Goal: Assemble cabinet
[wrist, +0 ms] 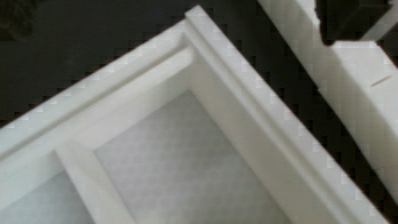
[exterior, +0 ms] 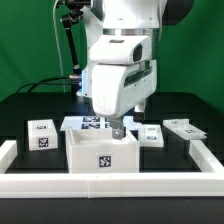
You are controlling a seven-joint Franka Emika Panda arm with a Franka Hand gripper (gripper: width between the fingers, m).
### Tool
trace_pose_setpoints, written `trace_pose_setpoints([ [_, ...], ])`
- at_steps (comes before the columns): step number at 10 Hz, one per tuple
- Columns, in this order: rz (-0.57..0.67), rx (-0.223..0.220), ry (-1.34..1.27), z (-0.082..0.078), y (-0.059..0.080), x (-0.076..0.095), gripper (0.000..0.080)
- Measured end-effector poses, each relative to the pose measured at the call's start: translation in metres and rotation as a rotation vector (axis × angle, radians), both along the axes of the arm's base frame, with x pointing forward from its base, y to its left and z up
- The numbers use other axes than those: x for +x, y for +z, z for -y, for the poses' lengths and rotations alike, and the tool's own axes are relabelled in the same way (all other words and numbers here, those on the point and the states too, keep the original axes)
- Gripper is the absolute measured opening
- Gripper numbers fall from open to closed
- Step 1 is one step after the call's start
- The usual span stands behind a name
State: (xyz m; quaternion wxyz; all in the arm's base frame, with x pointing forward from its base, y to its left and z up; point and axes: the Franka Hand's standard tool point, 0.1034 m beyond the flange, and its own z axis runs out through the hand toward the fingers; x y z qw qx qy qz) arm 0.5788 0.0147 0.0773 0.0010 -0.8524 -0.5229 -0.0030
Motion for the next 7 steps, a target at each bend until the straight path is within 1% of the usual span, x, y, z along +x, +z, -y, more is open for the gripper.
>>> trace_pose_setpoints([
  [7, 0.0, 0.0, 0.021, 0.0012, -0.0006, -0.0008, 0.0798],
])
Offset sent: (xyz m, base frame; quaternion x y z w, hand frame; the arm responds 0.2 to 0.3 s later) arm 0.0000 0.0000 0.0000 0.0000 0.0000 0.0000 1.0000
